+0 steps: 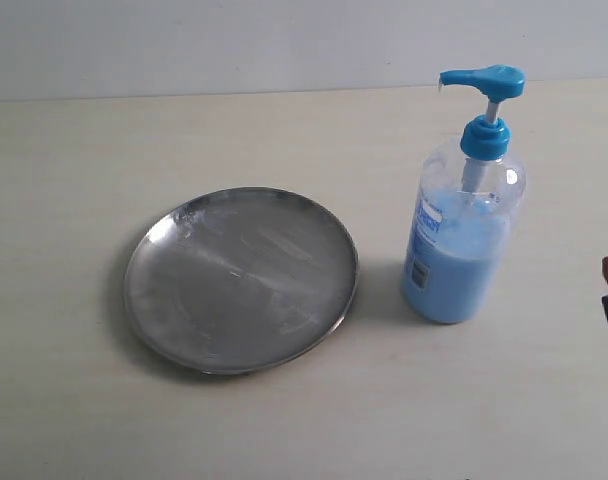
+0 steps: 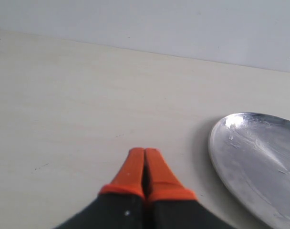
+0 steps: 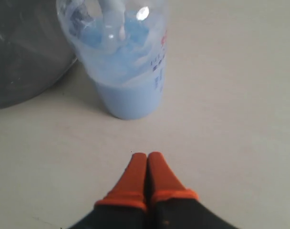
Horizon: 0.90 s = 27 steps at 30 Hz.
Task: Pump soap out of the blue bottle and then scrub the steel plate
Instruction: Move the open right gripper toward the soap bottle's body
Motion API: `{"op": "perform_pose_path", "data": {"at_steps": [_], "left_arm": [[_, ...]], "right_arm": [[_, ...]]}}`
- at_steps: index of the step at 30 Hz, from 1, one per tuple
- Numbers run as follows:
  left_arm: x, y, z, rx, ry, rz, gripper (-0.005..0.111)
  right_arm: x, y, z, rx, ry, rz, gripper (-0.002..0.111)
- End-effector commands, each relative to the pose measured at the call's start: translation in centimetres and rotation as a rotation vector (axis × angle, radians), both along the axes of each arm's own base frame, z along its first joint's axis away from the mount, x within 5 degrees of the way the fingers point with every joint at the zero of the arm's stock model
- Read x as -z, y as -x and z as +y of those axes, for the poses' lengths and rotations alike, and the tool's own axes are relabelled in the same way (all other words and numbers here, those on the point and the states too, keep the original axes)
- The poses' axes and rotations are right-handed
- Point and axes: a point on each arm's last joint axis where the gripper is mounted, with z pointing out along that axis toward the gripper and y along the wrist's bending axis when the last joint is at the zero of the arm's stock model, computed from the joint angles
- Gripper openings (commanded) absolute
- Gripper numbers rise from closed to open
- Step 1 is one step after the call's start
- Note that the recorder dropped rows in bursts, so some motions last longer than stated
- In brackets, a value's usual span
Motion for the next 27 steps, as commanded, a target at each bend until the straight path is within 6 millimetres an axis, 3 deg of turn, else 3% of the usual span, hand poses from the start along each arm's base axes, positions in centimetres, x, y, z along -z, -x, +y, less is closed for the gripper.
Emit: {"op": "perform_pose_path", "data": {"at_steps": [1,9,12,21,24,27], "left_arm": [[0.1,0.0,0.0,-0.002,-0.005,-0.005,0.000],[0.1,0.0,0.0,-0.002,-0.005,-0.005,0.000],[0.1,0.0,0.0,-0.002,-0.005,-0.005,0.000],[0.1,0.0,0.0,-0.002,-0.005,-0.005,0.000],[0.1,0.0,0.0,-0.002,-0.005,-0.005,0.000],[0.1,0.0,0.0,-0.002,-0.005,-0.005,0.000]], "right_arm": [[1.5,-0.6,0.9,-0.043,0.027,0.072,0.000],[4.3,-2.6,3.2,-0.097,0.068,0.202,0.005],[5.0,-3.2,3.5,-0.069,0.057,0.221,0.019],[5.9,-4.6,4.1,-0.021,-0.002,0.150,0.079],[6.3,-4.6,4.1,-0.010,-0.024,0.104,0.087],[6.8,-4.6,4.0,-0.002,-0.052,0.045,0.088]]}}
